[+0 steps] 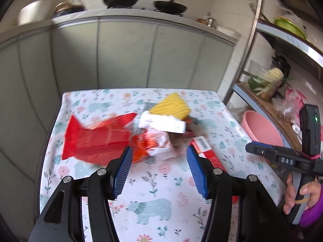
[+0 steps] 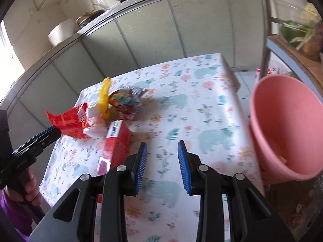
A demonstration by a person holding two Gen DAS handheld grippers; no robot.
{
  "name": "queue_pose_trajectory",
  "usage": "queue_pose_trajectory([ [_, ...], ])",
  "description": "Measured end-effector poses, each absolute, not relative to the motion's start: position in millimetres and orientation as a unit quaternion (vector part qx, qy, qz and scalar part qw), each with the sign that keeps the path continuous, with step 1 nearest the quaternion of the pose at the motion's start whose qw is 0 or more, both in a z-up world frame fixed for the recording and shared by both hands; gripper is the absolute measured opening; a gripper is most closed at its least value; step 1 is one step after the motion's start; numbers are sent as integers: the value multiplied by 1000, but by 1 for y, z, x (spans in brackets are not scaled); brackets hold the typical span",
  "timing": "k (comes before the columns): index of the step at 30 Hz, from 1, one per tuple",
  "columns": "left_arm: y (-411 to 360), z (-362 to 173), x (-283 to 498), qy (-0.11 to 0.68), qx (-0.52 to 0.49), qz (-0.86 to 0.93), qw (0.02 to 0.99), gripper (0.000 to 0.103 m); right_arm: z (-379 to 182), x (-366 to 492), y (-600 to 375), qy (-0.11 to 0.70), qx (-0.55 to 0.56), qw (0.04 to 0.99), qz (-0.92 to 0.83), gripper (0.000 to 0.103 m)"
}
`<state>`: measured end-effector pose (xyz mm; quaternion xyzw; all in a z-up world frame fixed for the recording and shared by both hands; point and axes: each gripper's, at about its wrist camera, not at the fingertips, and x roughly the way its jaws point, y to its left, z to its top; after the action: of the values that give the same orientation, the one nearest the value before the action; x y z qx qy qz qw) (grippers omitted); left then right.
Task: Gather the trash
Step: 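Grasp the white foam block with the left tool while the right tool grasps the red box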
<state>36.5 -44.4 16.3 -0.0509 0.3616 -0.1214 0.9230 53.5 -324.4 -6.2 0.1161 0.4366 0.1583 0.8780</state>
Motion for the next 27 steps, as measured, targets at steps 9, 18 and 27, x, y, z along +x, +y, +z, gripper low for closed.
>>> queue_pose_trajectory([
  [9,-57,12,48,368,-59,-144,917,55,-3,55,-298,448,114,865,196,32],
  [18,-91,18,86,370,-47,-142,917,45,-3,57,-265,475,112,842,229,41],
  [27,-94,-2,105,397,-40,-120,909,15,-11,56,-240,496,94,830,239,43],
])
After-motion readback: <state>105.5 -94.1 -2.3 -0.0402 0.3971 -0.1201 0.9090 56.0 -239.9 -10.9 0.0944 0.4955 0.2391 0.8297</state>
